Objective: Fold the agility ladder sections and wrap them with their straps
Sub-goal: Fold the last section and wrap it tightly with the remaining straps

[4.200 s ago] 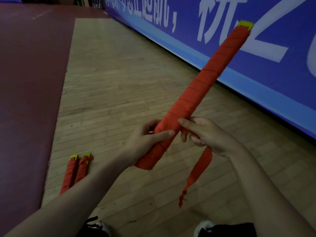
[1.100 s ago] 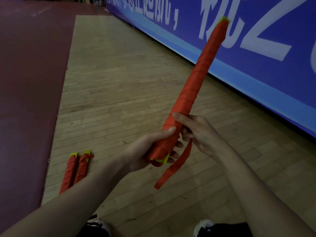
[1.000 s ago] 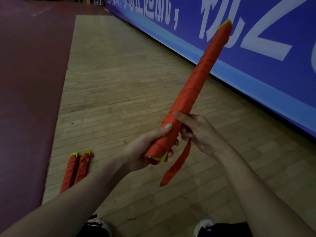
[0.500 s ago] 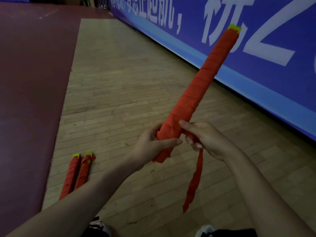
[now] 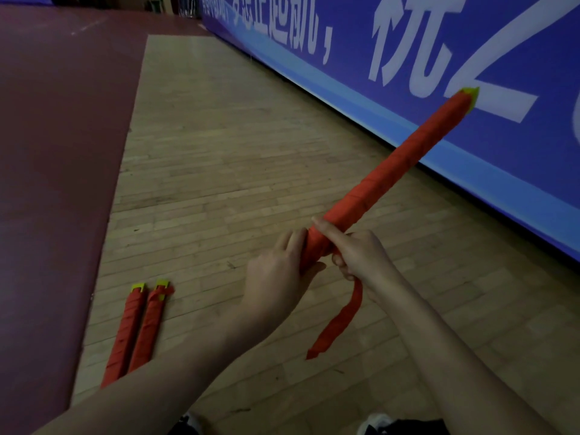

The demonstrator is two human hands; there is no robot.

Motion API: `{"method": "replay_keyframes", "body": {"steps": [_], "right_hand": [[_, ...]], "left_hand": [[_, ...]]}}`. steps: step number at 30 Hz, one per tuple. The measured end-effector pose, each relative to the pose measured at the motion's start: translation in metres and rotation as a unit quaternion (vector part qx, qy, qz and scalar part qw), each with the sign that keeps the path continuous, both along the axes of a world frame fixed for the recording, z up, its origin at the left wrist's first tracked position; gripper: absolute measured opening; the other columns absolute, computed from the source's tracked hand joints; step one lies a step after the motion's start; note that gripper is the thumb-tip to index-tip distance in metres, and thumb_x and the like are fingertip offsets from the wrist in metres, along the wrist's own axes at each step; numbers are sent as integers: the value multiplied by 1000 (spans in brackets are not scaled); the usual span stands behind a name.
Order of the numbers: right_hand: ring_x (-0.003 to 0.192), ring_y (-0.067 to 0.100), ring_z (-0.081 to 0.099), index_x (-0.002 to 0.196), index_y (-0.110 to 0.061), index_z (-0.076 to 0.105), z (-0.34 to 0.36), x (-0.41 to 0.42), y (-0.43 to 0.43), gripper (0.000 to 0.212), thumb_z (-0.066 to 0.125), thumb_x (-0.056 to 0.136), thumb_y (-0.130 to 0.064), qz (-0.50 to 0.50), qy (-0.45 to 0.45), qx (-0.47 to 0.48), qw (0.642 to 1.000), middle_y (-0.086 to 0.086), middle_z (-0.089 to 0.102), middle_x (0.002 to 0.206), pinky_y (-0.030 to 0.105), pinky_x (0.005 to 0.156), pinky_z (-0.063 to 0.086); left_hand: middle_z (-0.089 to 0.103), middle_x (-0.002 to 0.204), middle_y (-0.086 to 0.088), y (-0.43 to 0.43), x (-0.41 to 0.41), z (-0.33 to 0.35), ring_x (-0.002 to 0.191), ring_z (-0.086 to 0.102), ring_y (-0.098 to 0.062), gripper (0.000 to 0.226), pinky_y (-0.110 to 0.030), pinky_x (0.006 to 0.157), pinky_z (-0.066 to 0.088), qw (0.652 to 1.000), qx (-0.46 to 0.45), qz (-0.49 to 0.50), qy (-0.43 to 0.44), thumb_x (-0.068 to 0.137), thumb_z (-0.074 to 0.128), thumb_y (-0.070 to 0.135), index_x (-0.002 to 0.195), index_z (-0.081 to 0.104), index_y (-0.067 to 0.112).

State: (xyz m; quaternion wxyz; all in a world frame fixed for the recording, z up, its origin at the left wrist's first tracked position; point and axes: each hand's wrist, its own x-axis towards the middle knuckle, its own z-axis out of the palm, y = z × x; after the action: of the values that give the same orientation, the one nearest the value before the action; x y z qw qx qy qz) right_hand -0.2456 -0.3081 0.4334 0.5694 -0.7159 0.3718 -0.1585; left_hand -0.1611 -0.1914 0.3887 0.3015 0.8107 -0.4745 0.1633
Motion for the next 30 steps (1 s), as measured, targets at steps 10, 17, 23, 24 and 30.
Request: {"method": "replay_keyframes", "body": {"steps": [10, 17, 23, 24, 30], "right_hand": [[33, 6, 25, 65, -8, 56, 3, 5, -3, 36, 70, 82, -37, 26, -124, 107, 986, -5, 35, 43, 20, 36, 20], [33, 6, 23, 38, -22, 55, 12, 5, 2, 38, 68, 69, -40, 84, -179, 132, 971, -6, 30, 41, 20, 38, 19], [33, 5, 22, 58, -14, 47, 16, 2, 1, 33, 67, 70, -37, 104, -200, 142, 964, -6, 29, 43, 20, 38, 18], [34, 5, 23, 58, -14, 49, 15, 1, -1, 32, 66, 71, -38, 113, -196, 141, 964, -5, 30, 43, 20, 38, 19], [34, 6, 28, 80, -6, 62, 14, -5, -10, 40, 58, 79, -45, 138, -131, 65, 980, -2, 42, 45, 22, 41, 22]], "left_hand": [[59, 94, -5, 0, -4, 28, 73, 62, -25, 30, -33, 57, 51, 895, -84, -122, 420, 92, 48, 52, 109, 49, 26], [66, 81, -3, 19, 25, 54, 57, 59, -14, 45, -26, 51, 49, 653, -8, -206, 729, 78, 67, 46, 105, 61, 9], [64, 74, -6, 23, 29, 51, 45, 55, -11, 54, -20, 37, 46, 516, -63, -266, 812, 64, 81, 41, 99, 63, 5], [63, 74, -6, 22, 29, 49, 45, 54, -11, 57, -19, 36, 45, 519, -63, -270, 808, 57, 88, 39, 96, 65, 5], [63, 73, -4, 18, 17, 52, 50, 55, -13, 29, -20, 41, 45, 645, -77, -235, 723, 77, 63, 28, 98, 59, 8]]}}
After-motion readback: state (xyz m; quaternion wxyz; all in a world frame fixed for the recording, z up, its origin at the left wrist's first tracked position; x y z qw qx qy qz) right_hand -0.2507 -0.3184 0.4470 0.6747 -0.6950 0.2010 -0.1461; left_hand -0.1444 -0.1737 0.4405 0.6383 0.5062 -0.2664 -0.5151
